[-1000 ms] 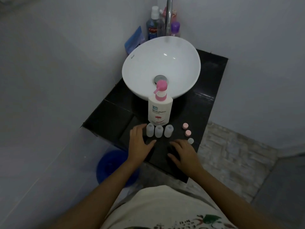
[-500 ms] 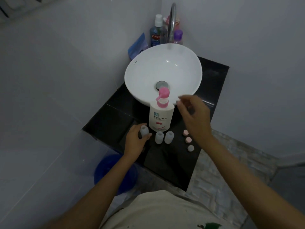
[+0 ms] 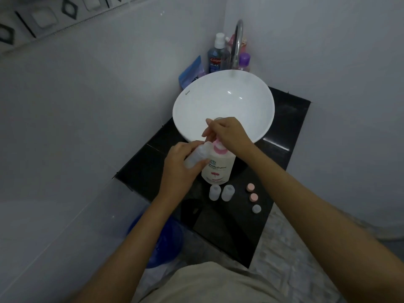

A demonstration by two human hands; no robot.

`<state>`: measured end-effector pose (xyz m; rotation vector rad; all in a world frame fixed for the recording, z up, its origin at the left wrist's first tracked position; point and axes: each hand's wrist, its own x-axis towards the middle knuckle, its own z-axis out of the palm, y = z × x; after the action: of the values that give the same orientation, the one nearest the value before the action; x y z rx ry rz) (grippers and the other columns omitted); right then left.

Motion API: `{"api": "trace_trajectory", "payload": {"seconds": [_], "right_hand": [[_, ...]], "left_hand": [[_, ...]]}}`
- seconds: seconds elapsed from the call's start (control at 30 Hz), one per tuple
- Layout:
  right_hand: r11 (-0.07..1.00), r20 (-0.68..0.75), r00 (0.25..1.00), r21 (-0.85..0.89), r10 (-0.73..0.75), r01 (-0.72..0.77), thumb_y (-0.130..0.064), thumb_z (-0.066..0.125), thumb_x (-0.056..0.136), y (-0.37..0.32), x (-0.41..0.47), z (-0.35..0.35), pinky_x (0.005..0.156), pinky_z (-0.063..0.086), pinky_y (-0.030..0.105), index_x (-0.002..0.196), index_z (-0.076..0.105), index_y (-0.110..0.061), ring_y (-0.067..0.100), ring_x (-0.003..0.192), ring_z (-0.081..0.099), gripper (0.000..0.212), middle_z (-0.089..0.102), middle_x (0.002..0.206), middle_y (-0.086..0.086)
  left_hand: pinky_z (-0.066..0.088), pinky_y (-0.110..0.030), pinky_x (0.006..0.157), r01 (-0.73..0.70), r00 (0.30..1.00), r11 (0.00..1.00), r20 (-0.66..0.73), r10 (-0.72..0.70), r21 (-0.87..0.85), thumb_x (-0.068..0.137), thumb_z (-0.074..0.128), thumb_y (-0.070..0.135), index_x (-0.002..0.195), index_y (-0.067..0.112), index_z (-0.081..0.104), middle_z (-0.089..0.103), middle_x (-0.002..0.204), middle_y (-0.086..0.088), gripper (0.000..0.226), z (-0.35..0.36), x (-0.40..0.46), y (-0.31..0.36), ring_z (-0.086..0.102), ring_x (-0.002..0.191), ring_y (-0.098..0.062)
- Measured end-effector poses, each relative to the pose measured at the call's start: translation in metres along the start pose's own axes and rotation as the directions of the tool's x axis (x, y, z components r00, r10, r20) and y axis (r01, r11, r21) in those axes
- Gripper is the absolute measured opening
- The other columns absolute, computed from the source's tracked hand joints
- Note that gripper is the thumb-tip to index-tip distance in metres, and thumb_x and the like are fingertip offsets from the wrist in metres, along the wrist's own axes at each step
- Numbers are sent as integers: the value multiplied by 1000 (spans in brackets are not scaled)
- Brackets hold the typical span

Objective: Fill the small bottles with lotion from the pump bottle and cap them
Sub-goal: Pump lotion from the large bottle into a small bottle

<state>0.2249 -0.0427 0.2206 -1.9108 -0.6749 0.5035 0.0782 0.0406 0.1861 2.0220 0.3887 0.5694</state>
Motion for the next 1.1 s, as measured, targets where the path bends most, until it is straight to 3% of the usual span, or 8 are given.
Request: {"api": "trace_trajectory", "payload": {"seconds": [0.13, 0.37, 0.5, 0.7, 0.9, 1.0, 1.1], "right_hand": [[998, -21, 1000, 69, 7, -5, -24, 45, 98, 3, 2, 1, 72, 48, 23, 73, 71, -3, 14, 61, 62, 42, 66, 62, 7], [992, -40, 999, 129, -1, 6, -23, 42, 99, 6, 3, 5, 67, 46, 19, 80, 72, 2, 14, 64, 63, 44, 67, 64, 8], [989, -39, 999, 149, 4, 2, -23, 40, 100, 6, 2, 4, 68, 47, 19, 81, 72, 2, 12, 63, 62, 45, 67, 63, 7], [979, -76, 995, 199, 63, -47, -19, 38, 99, 8, 2, 8, 71, 51, 37, 80, 71, 3, 23, 73, 61, 44, 66, 66, 11], [948, -61, 973, 248, 221, -200, -23, 41, 97, 10, 3, 15, 56, 43, 20, 74, 70, -5, 9, 65, 59, 42, 67, 69, 3], [927, 46, 987, 339, 153, -160, -25, 44, 97, 1, 7, 3, 67, 49, 23, 78, 71, -12, 15, 71, 62, 35, 69, 75, 3], [938, 35, 997, 337, 70, -78, -22, 44, 97, 1, 3, -1, 76, 48, 26, 80, 71, -5, 17, 72, 62, 36, 68, 72, 7]], "left_hand": [[48, -29, 79, 0, 1000, 999, -6, 0, 38, 82, 71, 31, 122, 24, 63, 60, 99, -1, 41, 3, 2, 2, 55, 98, -20], [49, -28, 79, 32, 999, 999, -31, -30, 40, 80, 73, 30, 128, 24, 59, 62, 99, -1, 50, 4, 1, 9, 55, 95, -18], [46, -14, 76, 59, 995, 997, -78, -62, -44, 74, 78, 30, 113, 21, 66, 67, 101, 3, 42, 3, 1, 13, 59, 94, -8], [48, -15, 76, 67, 994, 997, -82, -71, -49, 75, 77, 30, 111, 23, 67, 68, 100, 7, 38, 5, 2, 13, 59, 94, -6], [51, -26, 77, 65, 995, 997, -73, -68, -38, 74, 78, 29, 110, 20, 70, 69, 96, 3, 38, 2, 8, 8, 59, 93, -13], [51, -21, 79, 44, 995, 996, -90, -51, -73, 73, 79, 27, 111, 19, 69, 68, 99, 2, 40, -1, 12, 12, 59, 97, -12], [52, -22, 81, 26, 995, 997, -90, -32, -66, 72, 79, 27, 111, 18, 69, 68, 100, 1, 41, -3, 13, 12, 60, 98, -14]]}}
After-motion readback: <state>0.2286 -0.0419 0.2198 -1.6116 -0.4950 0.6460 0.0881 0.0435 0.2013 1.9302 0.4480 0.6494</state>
